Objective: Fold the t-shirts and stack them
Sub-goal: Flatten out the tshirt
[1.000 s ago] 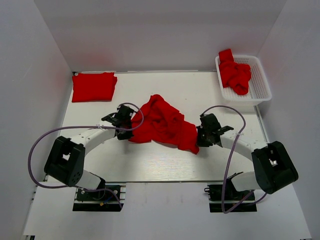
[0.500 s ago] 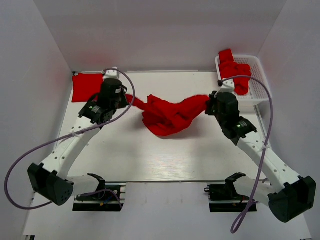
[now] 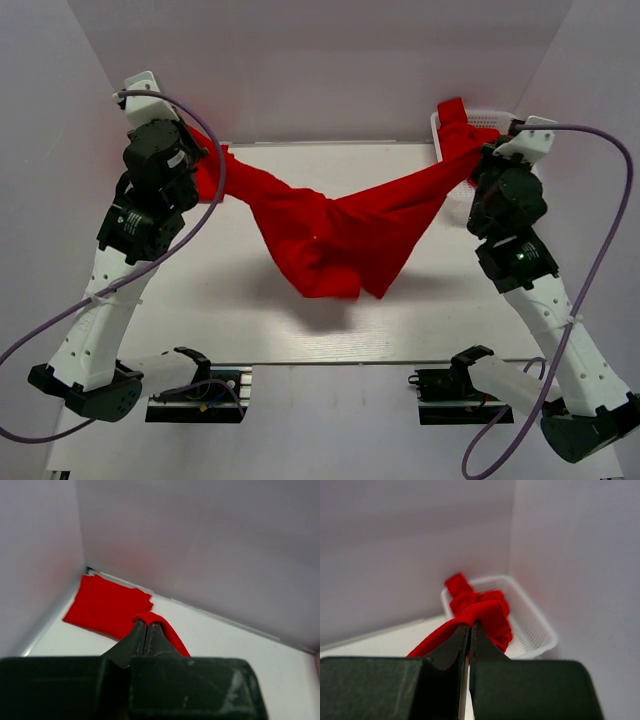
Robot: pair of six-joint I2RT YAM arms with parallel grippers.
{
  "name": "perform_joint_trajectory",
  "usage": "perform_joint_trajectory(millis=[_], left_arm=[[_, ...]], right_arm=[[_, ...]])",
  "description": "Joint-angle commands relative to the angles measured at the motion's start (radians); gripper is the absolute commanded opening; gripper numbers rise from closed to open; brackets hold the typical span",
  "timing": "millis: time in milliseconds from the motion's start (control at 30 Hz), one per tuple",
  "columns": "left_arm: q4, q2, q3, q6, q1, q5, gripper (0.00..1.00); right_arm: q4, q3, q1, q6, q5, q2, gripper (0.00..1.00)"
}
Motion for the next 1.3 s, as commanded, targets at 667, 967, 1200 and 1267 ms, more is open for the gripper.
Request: perform_joint_trajectory(millis=[667, 967, 1200, 1267], left_arm=[[0.235, -0.317, 0.093, 0.348, -0.006, -0.113, 0.0], [0.186, -0.205, 0.142, 0.318, -0.006, -0.057, 0.0], [0.298, -0.099, -0.121, 0.251, 0.008, -0.146, 0.0], [0.275, -0.055, -0.161, 0.19, 0.008, -0.16, 0.0]], right_arm=[[0.121, 0.377, -0.012, -0.452, 0.077, -0.117, 0.0], [0.08, 0.444, -0.014, -0.441, 0.027, 0.004, 0.0], [0.103, 0.363, -0.031, -0.363, 0.011, 0.191, 0.0], [0.095, 0.348, -0.046, -0.319, -0.019, 0.265, 0.0]])
